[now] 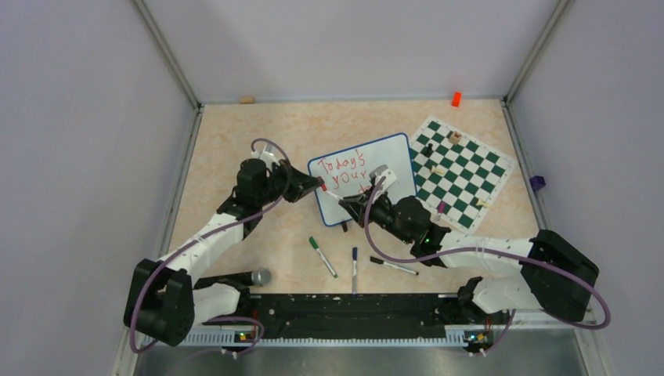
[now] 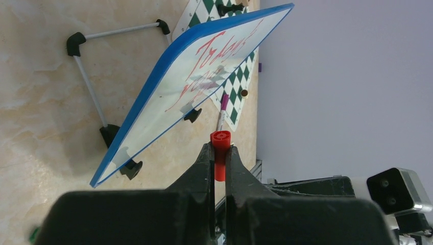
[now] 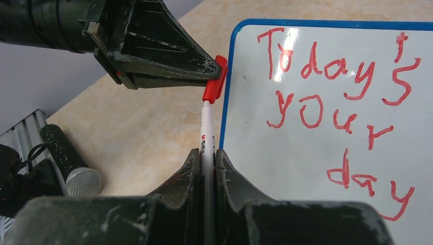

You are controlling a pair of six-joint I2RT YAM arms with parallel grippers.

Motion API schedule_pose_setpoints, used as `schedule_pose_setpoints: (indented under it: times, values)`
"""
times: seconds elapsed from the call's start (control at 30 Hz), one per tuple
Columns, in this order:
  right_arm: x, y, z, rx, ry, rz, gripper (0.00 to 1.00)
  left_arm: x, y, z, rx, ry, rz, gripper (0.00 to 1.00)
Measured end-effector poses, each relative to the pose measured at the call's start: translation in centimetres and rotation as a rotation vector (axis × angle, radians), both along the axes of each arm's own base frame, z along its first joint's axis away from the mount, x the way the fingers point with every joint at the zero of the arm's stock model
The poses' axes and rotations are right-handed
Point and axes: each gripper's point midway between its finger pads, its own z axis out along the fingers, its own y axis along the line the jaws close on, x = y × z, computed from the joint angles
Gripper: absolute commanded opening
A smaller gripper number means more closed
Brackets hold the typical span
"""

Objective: Write a sentence on the whiteboard
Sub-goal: Insert the pen cap into the whiteboard marker.

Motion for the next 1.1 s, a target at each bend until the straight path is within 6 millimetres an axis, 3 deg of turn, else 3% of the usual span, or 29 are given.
schedule_pose_setpoints:
  times: [0.17,0.5,0.77,1.1]
  values:
    - [0.3,0.1,0.4,0.016,-0.013,-0.012,0.00,0.1,-0.3,0.6,-0.065,0.002,0.013,0.00]
    - [1.4,0.6,-0.5,0.022,-0.024,-0.048,0.00,0.3,0.1,-0.1,-0.125,0.053,0.119,0.00]
    - [2.3,1.1,1.3,0.095,-0.105,-0.079,0.00,0.3,-0.1,1.8,-0.200,0.021,0.216,0.00]
    - [3.2,0.5,2.8,0.122,-0.183,-0.132,0.00,0.2,-1.9,3.4,-0.231,-0.027,0.315,0.00]
